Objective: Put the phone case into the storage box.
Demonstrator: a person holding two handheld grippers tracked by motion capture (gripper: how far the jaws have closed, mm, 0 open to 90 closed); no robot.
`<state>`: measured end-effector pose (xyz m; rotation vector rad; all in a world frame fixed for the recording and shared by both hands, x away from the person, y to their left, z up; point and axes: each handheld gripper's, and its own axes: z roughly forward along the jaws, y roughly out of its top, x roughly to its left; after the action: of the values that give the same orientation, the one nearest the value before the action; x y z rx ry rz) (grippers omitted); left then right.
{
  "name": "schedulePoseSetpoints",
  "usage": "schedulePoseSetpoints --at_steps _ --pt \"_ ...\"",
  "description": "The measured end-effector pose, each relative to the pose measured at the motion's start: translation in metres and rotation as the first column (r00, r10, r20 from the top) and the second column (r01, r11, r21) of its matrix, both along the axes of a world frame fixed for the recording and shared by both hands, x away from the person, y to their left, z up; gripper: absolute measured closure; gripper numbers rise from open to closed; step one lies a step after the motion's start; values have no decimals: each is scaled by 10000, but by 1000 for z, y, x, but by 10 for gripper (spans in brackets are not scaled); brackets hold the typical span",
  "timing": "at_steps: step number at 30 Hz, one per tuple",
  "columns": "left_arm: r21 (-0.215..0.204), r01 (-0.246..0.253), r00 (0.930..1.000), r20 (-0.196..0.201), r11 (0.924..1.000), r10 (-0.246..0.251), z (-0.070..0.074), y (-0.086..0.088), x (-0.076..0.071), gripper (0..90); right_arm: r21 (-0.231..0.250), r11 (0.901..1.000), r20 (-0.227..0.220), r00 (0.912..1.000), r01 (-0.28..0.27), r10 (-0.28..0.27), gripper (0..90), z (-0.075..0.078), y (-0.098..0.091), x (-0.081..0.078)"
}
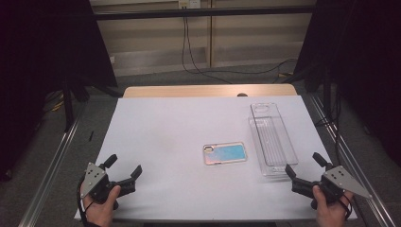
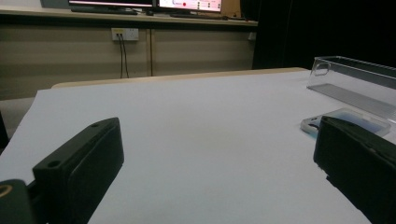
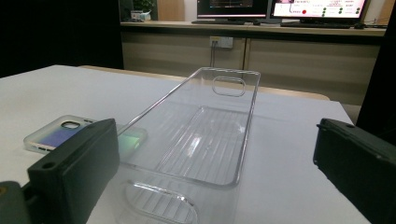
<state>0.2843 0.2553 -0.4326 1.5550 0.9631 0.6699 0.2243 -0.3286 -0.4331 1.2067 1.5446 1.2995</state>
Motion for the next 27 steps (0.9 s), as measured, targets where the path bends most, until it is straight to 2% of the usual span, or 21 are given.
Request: schedulePoseSetpoints --at_steps 10,19,27 --pt "-22 57 9998 -199 10000 -58 0 -4 1 18 -64 9998 24 9998 -211 211 0 0 3 2" --pt "-31 520 9980 -366 9986 -521 0 -13 1 18 39 9996 -9 9996 -274 274 0 0 3 1" --pt "-79 870 9951 -465 9962 -873 2 -22 -2 18 -55 9998 36 9998 -212 212 0 2 5 -3"
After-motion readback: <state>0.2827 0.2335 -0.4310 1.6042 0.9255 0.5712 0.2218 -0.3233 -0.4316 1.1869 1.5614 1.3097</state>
